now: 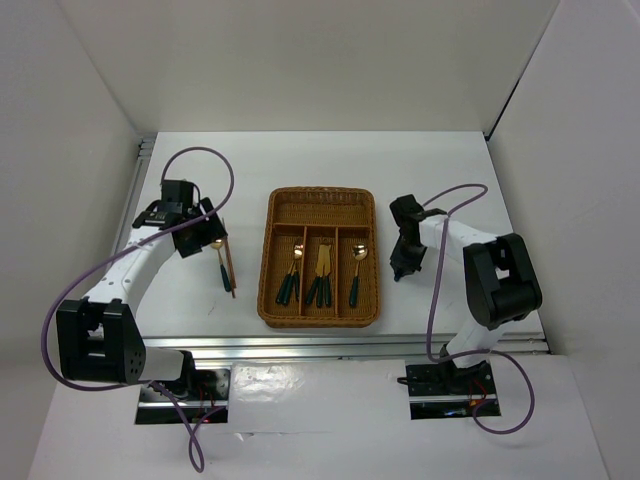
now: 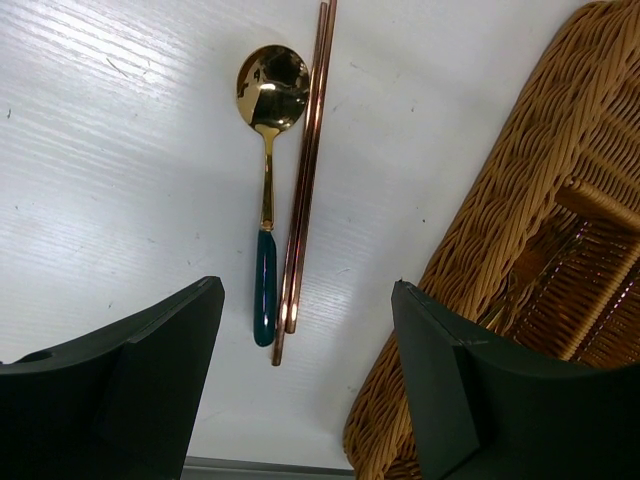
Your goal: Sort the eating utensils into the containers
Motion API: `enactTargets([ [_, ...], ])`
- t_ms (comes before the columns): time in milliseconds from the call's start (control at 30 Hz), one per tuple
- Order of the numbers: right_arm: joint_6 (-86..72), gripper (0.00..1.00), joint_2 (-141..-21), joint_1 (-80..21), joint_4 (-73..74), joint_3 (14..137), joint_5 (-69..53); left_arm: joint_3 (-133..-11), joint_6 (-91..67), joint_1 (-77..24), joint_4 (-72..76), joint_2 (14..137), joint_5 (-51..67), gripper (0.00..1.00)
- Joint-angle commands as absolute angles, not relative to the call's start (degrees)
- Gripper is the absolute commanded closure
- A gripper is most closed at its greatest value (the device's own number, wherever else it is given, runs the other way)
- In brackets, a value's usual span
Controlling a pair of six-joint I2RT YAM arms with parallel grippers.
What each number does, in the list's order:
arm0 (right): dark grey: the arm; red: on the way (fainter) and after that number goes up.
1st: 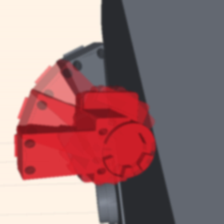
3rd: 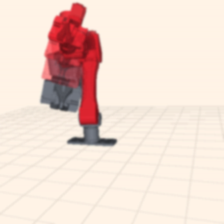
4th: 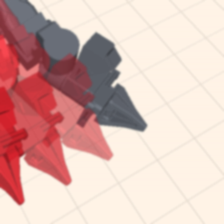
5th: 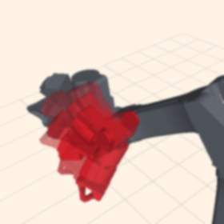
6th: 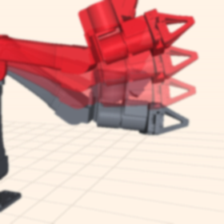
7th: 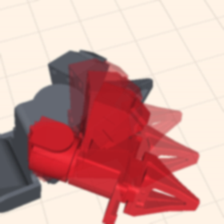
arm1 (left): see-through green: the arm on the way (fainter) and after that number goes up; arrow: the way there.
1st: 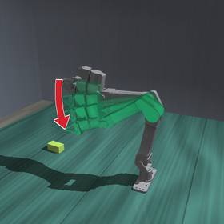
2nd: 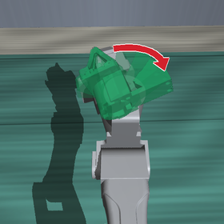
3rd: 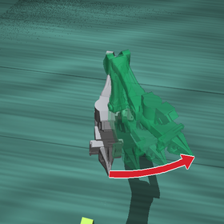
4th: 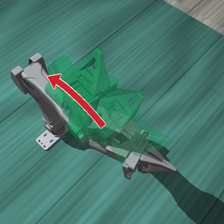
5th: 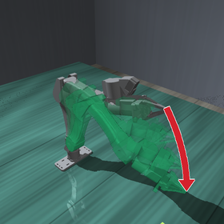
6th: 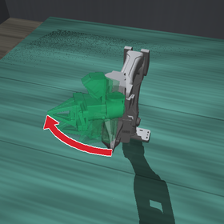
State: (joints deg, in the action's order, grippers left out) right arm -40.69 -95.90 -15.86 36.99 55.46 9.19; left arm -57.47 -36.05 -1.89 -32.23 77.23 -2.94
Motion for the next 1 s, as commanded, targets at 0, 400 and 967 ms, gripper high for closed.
enactTargets([
  [0,-41.3,0.92,-95.2,-15.6,39.3,57.5,9.9,-59.9,-35.7,-1.5,-32.3,77.6,-3.6,0.18],
  [400,-43.1,0.92,-85.2,-30.5,49.5,69.1,9.5,-56.6,-35.7,0.2,-31.1,77.6,-1.2,0.16],
  [967,-50.5,0.92,-89.6,-44.1,49.2,63.2,8.3,-54.8,-35.2,0.7,-31.6,72.8,-0.6,0.16],
])
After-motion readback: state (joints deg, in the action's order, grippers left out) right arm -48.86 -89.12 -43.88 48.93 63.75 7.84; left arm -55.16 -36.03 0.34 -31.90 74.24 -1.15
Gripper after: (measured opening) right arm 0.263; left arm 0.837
